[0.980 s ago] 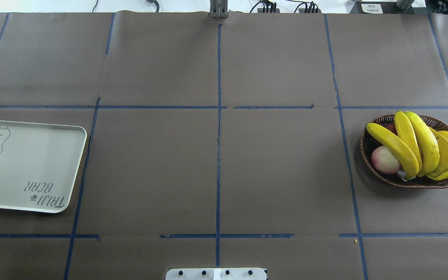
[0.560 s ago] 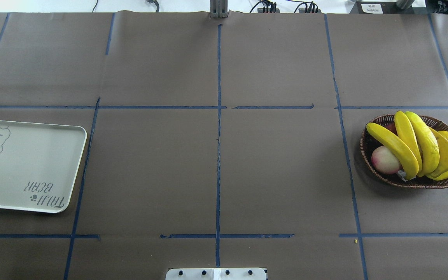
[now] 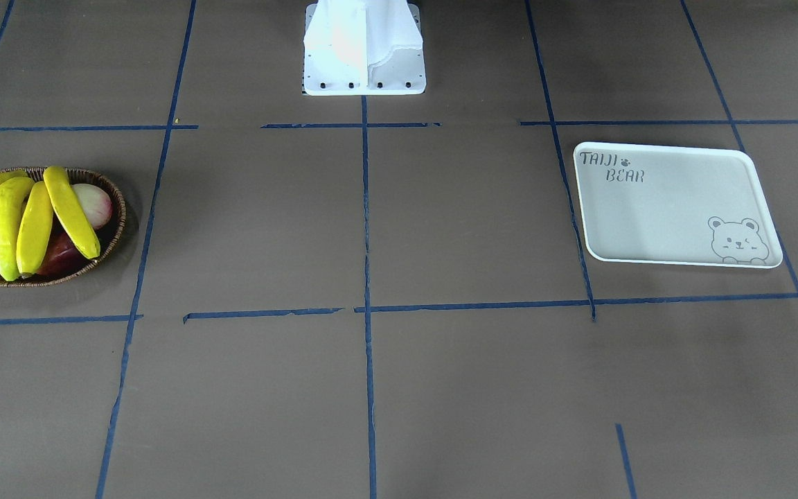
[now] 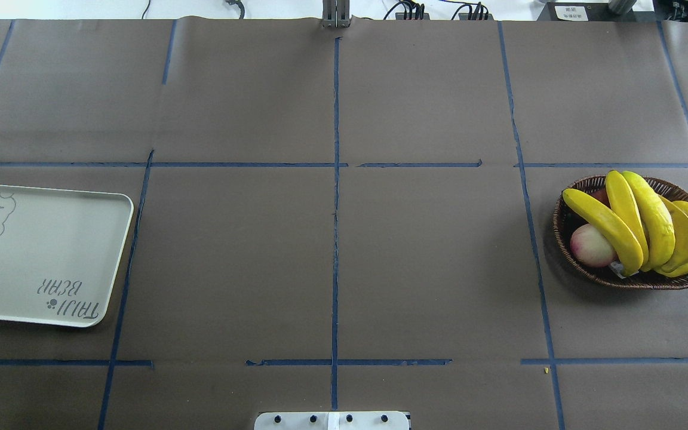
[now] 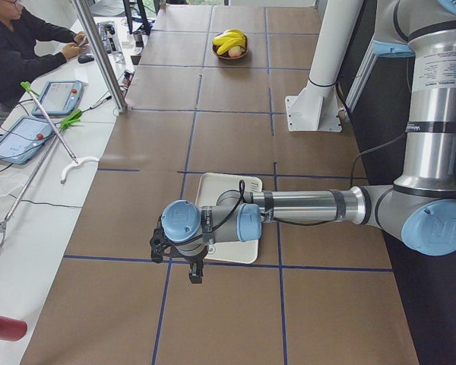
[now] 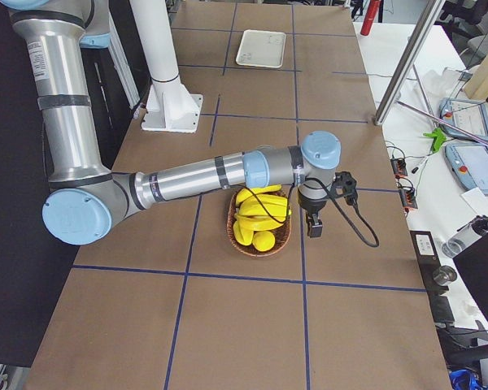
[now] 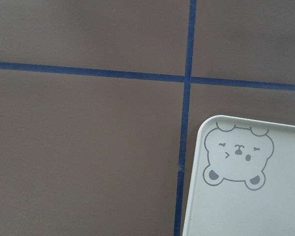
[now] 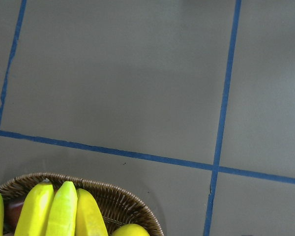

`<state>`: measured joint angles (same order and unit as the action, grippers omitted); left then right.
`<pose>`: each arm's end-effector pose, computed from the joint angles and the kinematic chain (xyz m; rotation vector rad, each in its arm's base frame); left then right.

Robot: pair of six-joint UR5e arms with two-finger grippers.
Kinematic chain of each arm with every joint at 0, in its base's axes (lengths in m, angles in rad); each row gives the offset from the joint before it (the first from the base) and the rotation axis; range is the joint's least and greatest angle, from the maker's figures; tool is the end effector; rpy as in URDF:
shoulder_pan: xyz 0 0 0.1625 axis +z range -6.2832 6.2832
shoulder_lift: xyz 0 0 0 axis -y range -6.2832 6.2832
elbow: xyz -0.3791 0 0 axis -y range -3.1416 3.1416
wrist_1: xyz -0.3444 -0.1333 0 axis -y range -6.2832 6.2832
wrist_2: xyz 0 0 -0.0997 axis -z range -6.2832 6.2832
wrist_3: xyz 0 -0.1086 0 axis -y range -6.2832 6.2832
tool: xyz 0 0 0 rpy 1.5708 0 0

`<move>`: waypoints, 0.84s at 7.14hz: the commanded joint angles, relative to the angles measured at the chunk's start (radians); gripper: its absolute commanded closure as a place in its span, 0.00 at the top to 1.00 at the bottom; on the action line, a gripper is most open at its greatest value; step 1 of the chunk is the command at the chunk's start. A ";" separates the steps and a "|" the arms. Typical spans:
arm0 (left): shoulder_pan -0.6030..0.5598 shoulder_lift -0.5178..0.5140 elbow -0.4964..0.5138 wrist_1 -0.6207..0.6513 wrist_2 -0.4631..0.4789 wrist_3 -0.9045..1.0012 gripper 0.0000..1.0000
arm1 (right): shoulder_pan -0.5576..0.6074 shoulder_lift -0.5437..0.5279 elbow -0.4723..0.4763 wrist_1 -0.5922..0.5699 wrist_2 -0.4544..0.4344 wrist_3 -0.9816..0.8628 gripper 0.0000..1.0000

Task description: Transfer all bananas from basket to plate

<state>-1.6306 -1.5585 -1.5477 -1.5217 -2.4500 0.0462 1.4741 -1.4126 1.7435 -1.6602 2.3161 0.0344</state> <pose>-0.0754 -0.4293 0.6312 -0.0323 0.8817 -0.0499 0.0110 -0.5047 0.4786 0.1812 -0.7556 -0.1491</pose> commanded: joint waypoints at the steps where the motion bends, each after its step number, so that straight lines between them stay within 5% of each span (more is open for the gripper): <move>1: 0.000 -0.002 0.000 0.000 -0.001 0.000 1.00 | -0.180 0.064 0.170 -0.132 -0.137 0.120 1.00; 3: 0.000 0.003 -0.002 0.000 -0.001 0.000 1.00 | -0.294 0.123 0.281 -0.268 -0.223 0.218 1.00; 6: 0.000 0.006 -0.003 -0.002 -0.003 0.000 1.00 | -0.389 0.023 0.292 -0.177 -0.118 0.263 1.00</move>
<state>-1.6306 -1.5536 -1.5495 -1.5221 -2.4526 0.0460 1.1364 -1.3371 2.0292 -1.8853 2.1778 0.2911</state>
